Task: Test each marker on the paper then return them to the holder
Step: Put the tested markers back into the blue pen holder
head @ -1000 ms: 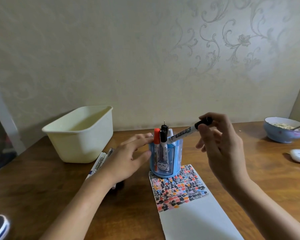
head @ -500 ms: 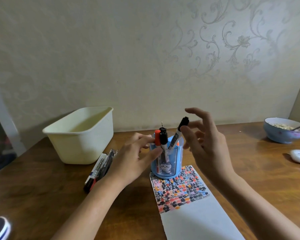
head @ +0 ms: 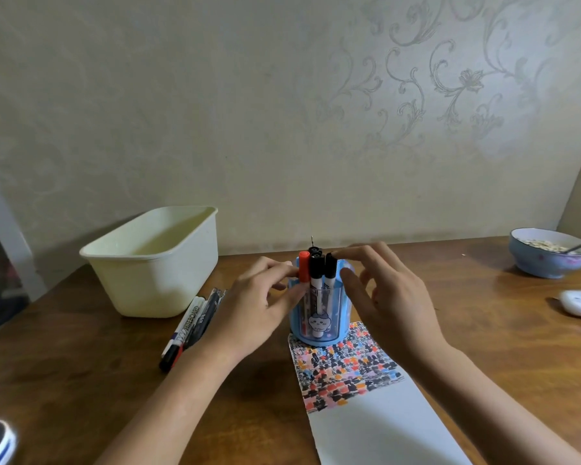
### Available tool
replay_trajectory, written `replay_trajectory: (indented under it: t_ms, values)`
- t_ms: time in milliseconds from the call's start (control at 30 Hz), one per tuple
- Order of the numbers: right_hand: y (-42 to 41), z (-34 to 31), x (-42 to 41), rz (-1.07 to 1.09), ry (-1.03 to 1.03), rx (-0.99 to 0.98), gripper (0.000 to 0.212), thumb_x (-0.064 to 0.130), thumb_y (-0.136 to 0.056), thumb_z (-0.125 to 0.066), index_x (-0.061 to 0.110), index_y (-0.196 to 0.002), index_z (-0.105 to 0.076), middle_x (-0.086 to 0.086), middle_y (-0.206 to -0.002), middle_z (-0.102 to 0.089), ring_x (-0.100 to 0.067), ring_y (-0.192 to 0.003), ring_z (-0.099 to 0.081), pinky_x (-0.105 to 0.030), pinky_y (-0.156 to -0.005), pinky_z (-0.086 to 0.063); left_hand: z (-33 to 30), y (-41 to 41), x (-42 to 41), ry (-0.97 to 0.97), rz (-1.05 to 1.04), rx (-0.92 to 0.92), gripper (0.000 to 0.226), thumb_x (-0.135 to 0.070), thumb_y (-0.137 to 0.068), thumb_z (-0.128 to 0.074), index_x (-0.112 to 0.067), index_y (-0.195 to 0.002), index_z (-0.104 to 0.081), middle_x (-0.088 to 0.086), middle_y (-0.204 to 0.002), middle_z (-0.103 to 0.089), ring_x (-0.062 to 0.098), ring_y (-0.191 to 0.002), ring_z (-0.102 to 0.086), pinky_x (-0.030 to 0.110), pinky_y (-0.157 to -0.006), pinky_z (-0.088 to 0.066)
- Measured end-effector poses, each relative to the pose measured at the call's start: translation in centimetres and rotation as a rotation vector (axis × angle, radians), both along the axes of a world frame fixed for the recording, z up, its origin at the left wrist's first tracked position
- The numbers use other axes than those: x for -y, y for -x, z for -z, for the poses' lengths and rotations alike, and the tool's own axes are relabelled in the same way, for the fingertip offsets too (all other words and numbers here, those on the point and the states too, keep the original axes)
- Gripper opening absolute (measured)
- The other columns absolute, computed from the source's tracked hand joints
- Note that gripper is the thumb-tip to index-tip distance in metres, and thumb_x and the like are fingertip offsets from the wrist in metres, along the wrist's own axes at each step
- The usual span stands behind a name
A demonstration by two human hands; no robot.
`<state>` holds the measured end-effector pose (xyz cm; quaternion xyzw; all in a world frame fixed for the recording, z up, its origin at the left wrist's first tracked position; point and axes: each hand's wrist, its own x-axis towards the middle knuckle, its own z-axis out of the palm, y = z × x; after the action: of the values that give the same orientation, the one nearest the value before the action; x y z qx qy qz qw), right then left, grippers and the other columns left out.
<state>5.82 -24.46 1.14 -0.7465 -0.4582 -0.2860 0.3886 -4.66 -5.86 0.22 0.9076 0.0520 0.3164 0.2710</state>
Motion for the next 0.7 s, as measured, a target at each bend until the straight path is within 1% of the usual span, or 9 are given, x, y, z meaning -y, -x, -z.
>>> replay_trajectory:
  t_ms: [100, 167, 233, 333, 367, 433, 500, 600, 700]
  values:
    - [0.3, 0.2, 0.5, -0.013, 0.015, 0.003, 0.032, 0.039, -0.097, -0.047, 0.027, -0.122, -0.062, 0.010, -0.117, -0.061, -0.003, -0.069, -0.060, -0.016, -0.055, -0.047, -0.3, 0.3, -0.4, 0.025, 0.025, -0.041, 0.036, -0.040, -0.090, -0.062, -0.036, -0.125, -0.064, -0.025, -0.118, -0.055, -0.007, -0.103, -0.056, 0.013, -0.077, -0.051]
    - [0.7, 0.5, 0.9, -0.045, 0.022, -0.011, 0.040, 0.044, -0.097, -0.044, 0.027, -0.130, -0.059, 0.009, -0.124, -0.059, -0.002, -0.069, -0.060, -0.017, -0.055, -0.051, -0.5, 0.5, -0.9, 0.050, 0.033, -0.088, 0.035, -0.032, -0.094, -0.063, -0.039, -0.128, -0.061, -0.028, -0.124, -0.054, -0.008, -0.106, -0.055, 0.011, -0.077, -0.046]
    - [1.1, 1.0, 1.2, -0.075, 0.019, -0.018, 0.042, 0.041, -0.096, -0.048, 0.025, -0.134, -0.056, 0.008, -0.129, -0.056, -0.003, -0.069, -0.060, -0.020, -0.054, -0.054, -0.7, 0.8, -1.4, 0.068, 0.043, -0.123, 0.038, -0.025, -0.096, -0.062, -0.044, -0.130, -0.058, -0.030, -0.130, -0.053, -0.010, -0.108, -0.055, 0.011, -0.080, -0.044]
    - [1.5, 1.8, 1.4, -0.087, -0.006, -0.050, 0.031, 0.024, -0.092, -0.058, 0.023, -0.124, -0.059, 0.007, -0.122, -0.056, -0.005, -0.068, -0.060, -0.029, -0.053, -0.056, -1.2, 1.4, -2.1, 0.104, 0.060, -0.144, 0.042, -0.018, -0.098, -0.059, -0.046, -0.130, -0.058, -0.029, -0.130, -0.055, -0.011, -0.111, -0.055, 0.015, -0.088, -0.045]
    - [1.7, 2.0, 1.5, -0.107, -0.012, -0.074, 0.025, 0.022, -0.092, -0.058, 0.024, -0.117, -0.060, 0.009, -0.116, -0.057, -0.006, -0.070, -0.060, -0.028, -0.053, -0.056, -1.4, 1.7, -2.5, 0.119, 0.049, -0.152, 0.042, -0.016, -0.099, -0.057, -0.046, -0.128, -0.059, -0.029, -0.127, -0.057, -0.011, -0.112, -0.054, 0.015, -0.090, -0.045]
    - [2.2, 2.2, 1.4, -0.178, 0.019, -0.133, 0.014, 0.025, -0.094, -0.055, 0.028, -0.107, -0.059, 0.017, -0.106, -0.058, -0.004, -0.076, -0.062, -0.022, -0.054, -0.053, -1.6, 2.2, -3.8, 0.123, 0.003, -0.189, 0.042, -0.010, -0.098, -0.054, -0.045, -0.119, -0.064, -0.027, -0.121, -0.060, -0.010, -0.114, -0.053, 0.017, -0.095, -0.043]
    - [2.6, 2.8, 1.1, -0.254, 0.094, -0.191, 0.011, 0.023, -0.096, -0.056, 0.031, -0.102, -0.059, 0.020, -0.105, -0.060, -0.004, -0.081, -0.062, -0.018, -0.056, -0.051, -1.3, 2.7, -5.3, 0.060, -0.051, -0.296, 0.044, -0.005, -0.095, -0.053, -0.044, -0.107, -0.068, -0.024, -0.119, -0.061, -0.006, -0.117, -0.052, 0.024, -0.102, -0.042]
    - [2.9, 3.4, 0.7, -0.310, 0.189, -0.237, 0.013, 0.025, -0.097, -0.056, 0.035, -0.104, -0.061, 0.020, -0.106, -0.061, -0.010, -0.083, -0.063, -0.024, -0.060, -0.053, -0.2, 2.9, -6.6, -0.074, -0.082, -0.502, 0.050, -0.002, -0.089, -0.052, -0.049, -0.095, -0.068, -0.018, -0.123, -0.057, 0.002, -0.120, -0.049, 0.031, -0.104, -0.042]
    - [2.8, 3.5, 0.6, -0.316, 0.249, -0.270, 0.014, 0.028, -0.097, -0.054, 0.037, -0.105, -0.062, 0.022, -0.107, -0.061, -0.008, -0.087, -0.063, -0.022, -0.061, -0.054, 0.8, 2.6, -6.6, -0.166, -0.105, -0.629, 0.051, -0.001, -0.087, -0.053, -0.045, -0.105, -0.069, -0.015, -0.134, -0.048, 0.005, -0.129, -0.039, 0.032, -0.106, -0.039]
